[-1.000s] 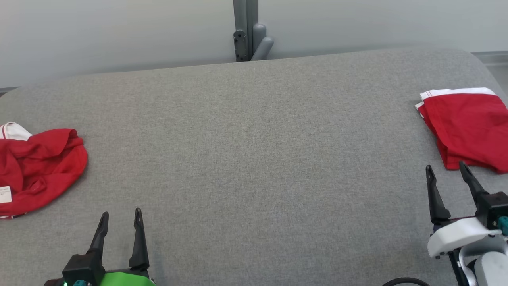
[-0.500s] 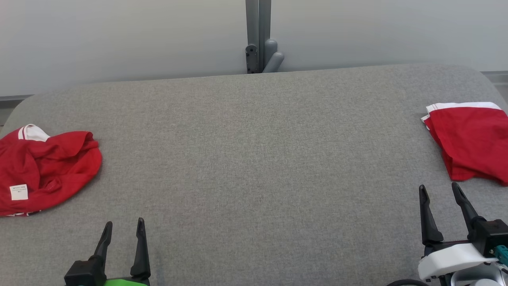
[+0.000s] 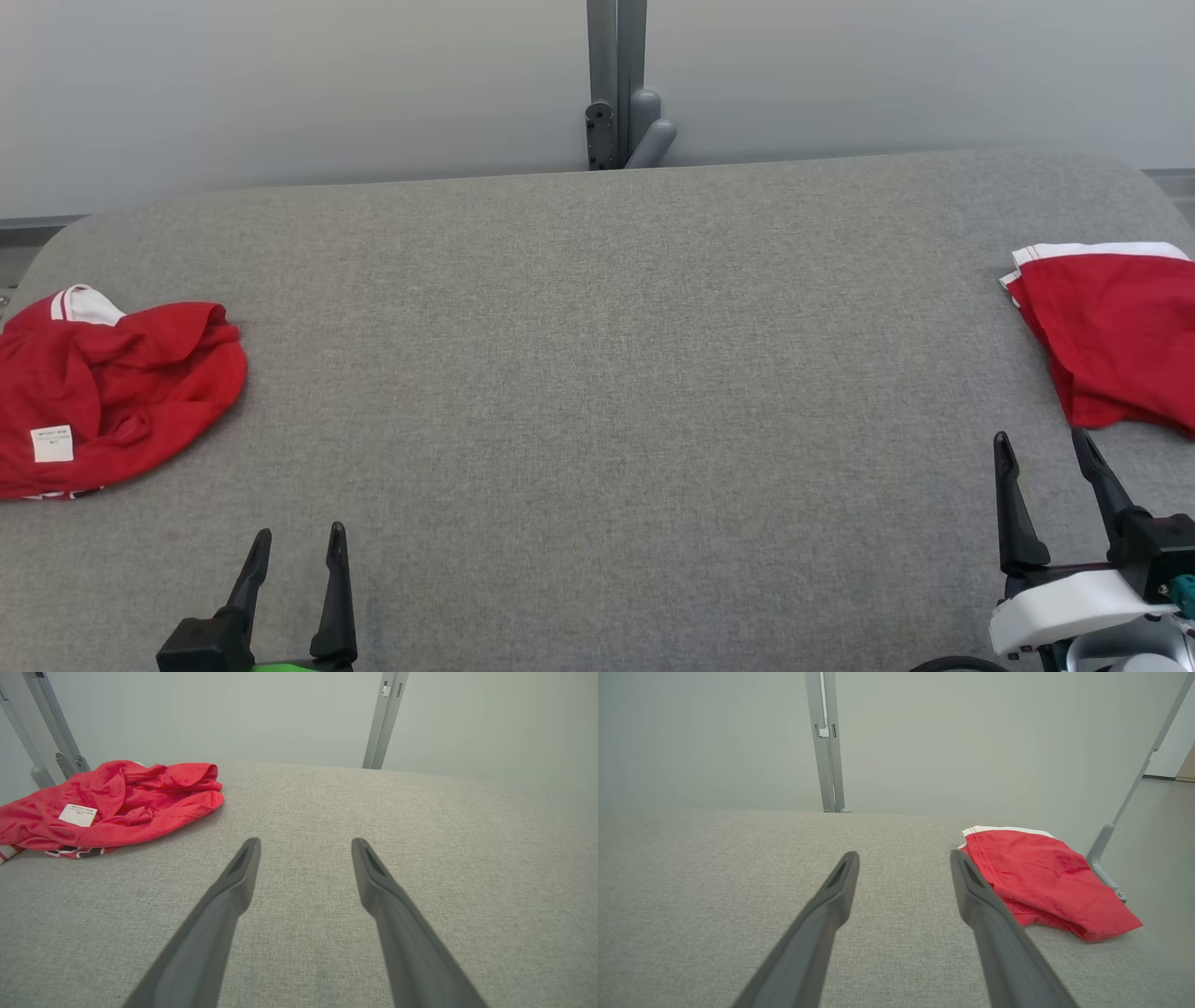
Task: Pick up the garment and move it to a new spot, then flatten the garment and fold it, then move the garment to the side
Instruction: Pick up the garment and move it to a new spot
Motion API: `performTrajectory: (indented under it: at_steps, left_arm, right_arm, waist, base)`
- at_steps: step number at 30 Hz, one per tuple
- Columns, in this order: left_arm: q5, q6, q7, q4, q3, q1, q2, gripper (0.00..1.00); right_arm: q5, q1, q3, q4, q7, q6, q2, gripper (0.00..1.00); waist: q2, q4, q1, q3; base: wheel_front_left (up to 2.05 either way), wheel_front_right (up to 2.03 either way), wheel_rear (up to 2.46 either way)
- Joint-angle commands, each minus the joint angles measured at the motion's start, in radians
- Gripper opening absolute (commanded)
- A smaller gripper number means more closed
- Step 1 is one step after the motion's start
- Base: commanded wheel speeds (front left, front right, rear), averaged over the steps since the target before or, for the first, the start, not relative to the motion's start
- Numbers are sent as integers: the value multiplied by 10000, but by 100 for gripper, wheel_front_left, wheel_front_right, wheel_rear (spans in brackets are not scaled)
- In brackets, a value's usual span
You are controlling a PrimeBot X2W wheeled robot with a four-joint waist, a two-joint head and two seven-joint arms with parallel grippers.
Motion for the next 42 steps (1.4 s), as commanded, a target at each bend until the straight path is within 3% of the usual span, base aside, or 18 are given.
performTrajectory:
  at_steps: [1,9,22,27,34,42]
  left_arm:
    - [71,-46,-4,-4,39,21,29,100]
    - [45,-20,-4,-97,33,-149,27,100]
    - [-114,300,-2,-320,461,349,29,100]
    - [-151,323,-2,-463,730,558,27,100]
    - [-204,285,-3,-573,861,623,29,100]
    - [-809,454,-3,-736,643,99,26,100]
  right_arm:
    - [-59,-63,-7,-8,-44,-18,-29,100]
    - [-103,-57,122,17,-44,-18,-85,100]
    - [-43,-249,882,182,-40,-18,-239,100]
    - [10,-271,1144,265,-38,-18,-271,100]
    - [33,-158,1309,333,-38,-18,-222,100]
    - [26,-488,1193,259,-38,-18,-535,100]
  waist:
    - [0,51,1,20]
    - [0,726,1,36]
    - [0,3795,1,-310]
    - [0,4563,1,-427]
    - [0,4865,1,-415]
    - [0,4356,1,453]
  base:
    - [0,0,0]
    - [0,0,0]
    - [0,0,0]
    - [0,0,0]
    - [0,0,0]
    - [0,0,0]
